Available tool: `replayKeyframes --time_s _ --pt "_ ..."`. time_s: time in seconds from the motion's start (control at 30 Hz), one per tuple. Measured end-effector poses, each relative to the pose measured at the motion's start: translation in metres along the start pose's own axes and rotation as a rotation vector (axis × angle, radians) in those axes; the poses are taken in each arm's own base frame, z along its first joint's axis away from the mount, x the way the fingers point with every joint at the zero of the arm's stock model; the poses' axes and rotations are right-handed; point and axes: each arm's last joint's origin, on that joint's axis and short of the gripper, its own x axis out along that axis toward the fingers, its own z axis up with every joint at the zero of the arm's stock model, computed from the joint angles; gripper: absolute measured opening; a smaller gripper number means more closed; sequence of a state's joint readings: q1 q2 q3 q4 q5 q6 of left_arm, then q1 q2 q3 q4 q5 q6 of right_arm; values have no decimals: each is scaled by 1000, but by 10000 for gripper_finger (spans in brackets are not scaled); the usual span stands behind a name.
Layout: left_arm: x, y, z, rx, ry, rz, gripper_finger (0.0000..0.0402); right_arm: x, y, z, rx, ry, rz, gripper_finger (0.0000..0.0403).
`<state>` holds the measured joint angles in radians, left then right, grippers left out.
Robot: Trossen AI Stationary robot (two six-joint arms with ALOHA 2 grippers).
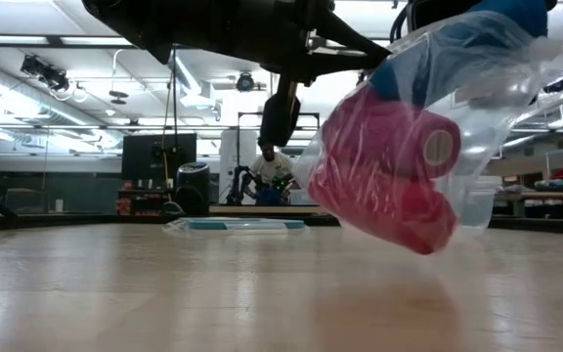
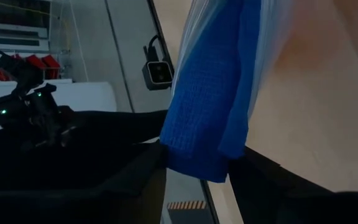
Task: Roll bandage
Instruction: Put the blue bandage into the transparent zip bag
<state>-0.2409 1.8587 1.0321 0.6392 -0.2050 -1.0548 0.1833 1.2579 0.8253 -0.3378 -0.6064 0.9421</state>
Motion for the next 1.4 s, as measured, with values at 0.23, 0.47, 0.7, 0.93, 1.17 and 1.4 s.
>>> replayKeyframes --time_s 0.23,0.47,0.7,0.93,1.17,1.4 --pt "0 0 0 -50 -19 10 4 6 5 -7 3 6 -6 151" --pt "0 0 3 -87 -65 18 4 4 11 -2 0 -124 -54 151" --pt "0 -3 6 -97 -94 -11 4 -6 12 9 12 -192 -86 151" --pt "-1 -6 5 -97 -81 -44 4 -17 20 16 -33 -185 -90 151" --pt "-1 -7 4 -95 -40 -69 4 -34 34 26 -73 -251 -120 150" --pt "-1 -8 2 -91 -17 -79 4 -48 44 34 -131 -330 -176 150"
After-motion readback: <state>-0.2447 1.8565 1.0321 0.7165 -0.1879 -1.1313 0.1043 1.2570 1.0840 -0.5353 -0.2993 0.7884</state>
